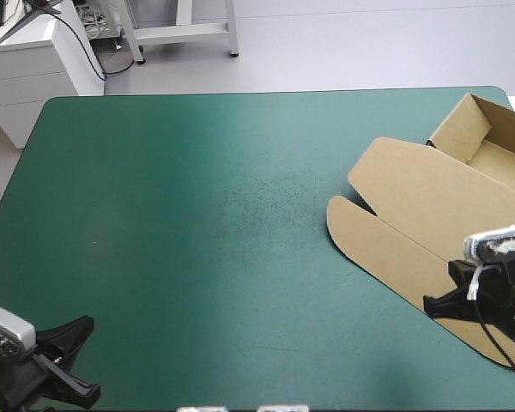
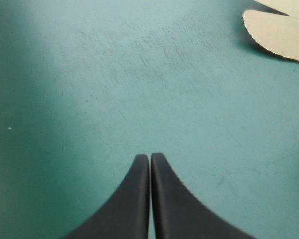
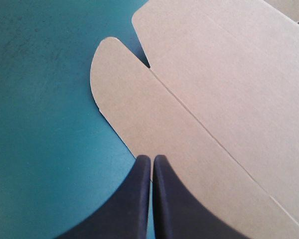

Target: Fold the box

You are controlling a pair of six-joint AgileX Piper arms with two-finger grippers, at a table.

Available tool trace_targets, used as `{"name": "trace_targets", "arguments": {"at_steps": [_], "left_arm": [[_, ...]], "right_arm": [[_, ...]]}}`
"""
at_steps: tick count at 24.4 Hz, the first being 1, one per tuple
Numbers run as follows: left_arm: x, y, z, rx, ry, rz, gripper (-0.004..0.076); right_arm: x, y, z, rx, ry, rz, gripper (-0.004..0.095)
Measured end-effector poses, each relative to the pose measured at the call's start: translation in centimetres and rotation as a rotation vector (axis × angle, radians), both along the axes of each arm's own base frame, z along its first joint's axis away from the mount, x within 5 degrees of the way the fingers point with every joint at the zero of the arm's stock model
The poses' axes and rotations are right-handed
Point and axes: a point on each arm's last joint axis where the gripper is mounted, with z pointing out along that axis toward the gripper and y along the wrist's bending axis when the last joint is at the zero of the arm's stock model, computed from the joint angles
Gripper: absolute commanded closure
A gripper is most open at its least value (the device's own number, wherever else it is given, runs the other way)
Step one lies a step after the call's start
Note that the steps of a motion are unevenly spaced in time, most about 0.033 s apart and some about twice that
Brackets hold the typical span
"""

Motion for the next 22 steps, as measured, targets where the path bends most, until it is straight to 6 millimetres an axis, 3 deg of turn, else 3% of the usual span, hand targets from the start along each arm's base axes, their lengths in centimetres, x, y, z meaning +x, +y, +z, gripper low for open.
{"name": "trace_targets", "arguments": {"at_steps": [6,13,22], "left_arm": [[-1.0,0.7,-1.4,0.015,-0.057,0.024,0.0732],[-0.6,0.6,-3.3,0.025,-0.037,0.026,0.0732],[-1.4,0.9,-5.7,-0.004,-0.099,0.027,0.0732]], "right_arm": [[-2.9,-0.4,-2.9,-0.025,-0.057,-0.016,0.0908],[-4.5,-0.4,-4.7,-0.015,-0.149,-0.025,0.0908],[-6.4,-0.5,-9.5,0.026,-0.258,-0.047,0.0908]]}}
